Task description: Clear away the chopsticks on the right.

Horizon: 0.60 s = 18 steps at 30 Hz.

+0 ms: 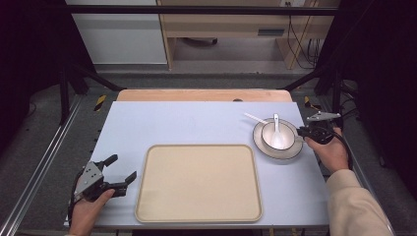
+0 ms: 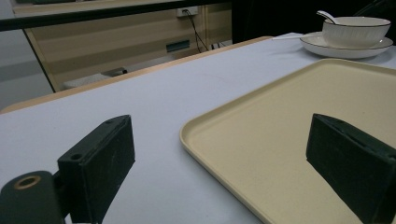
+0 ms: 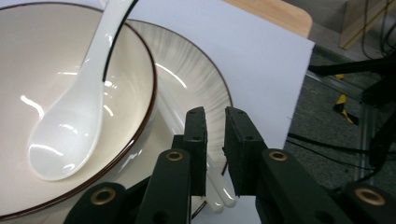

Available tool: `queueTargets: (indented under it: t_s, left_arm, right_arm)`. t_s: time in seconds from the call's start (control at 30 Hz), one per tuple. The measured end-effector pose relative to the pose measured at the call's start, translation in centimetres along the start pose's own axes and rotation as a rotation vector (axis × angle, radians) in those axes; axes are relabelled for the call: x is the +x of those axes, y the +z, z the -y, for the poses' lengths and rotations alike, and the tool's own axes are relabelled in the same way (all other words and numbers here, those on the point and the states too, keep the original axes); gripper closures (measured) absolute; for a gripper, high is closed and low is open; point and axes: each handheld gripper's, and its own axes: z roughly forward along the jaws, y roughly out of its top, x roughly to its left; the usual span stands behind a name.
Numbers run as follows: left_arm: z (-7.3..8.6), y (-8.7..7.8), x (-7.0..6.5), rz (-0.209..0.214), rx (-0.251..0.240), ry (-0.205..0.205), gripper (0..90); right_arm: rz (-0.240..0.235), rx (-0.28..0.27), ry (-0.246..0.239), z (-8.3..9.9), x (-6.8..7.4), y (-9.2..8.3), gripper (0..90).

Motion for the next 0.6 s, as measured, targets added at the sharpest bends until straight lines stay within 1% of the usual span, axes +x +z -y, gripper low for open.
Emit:
queueTargets:
  t_s: [0.03,0.1,0.23,0.3,0.37,0.6]
  left_arm:
    - [0.00,-0.01,0.00,0.000,0.000,0.001,7.5]
    - [0.00,-0.02,0.02,0.000,0.000,0.000,7.7]
    - [0.02,-0.04,0.06,-0.002,-0.001,-0.002,7.7]
    - [0.01,-0.05,0.06,-0.001,-0.001,-0.001,7.7]
    - [0.02,-0.02,0.05,0.000,0.000,-0.001,7.8]
    - [0.03,0.02,0.01,0.003,0.003,0.002,8.1]
  right_arm:
    - [-0.004,0.002,-0.009,0.05,-0.02,0.12,77.8]
    - [-0.020,-0.002,-0.004,0.06,0.02,0.24,77.8]
    - [-0.026,0.000,-0.004,0.09,-0.05,0.49,77.8]
    - [-0.038,0.006,0.000,0.10,0.01,0.49,77.7]
    - [-0.037,0.006,-0.009,0.12,0.02,0.51,77.8]
    - [-0.049,0.012,-0.008,0.19,-0.03,0.67,77.5]
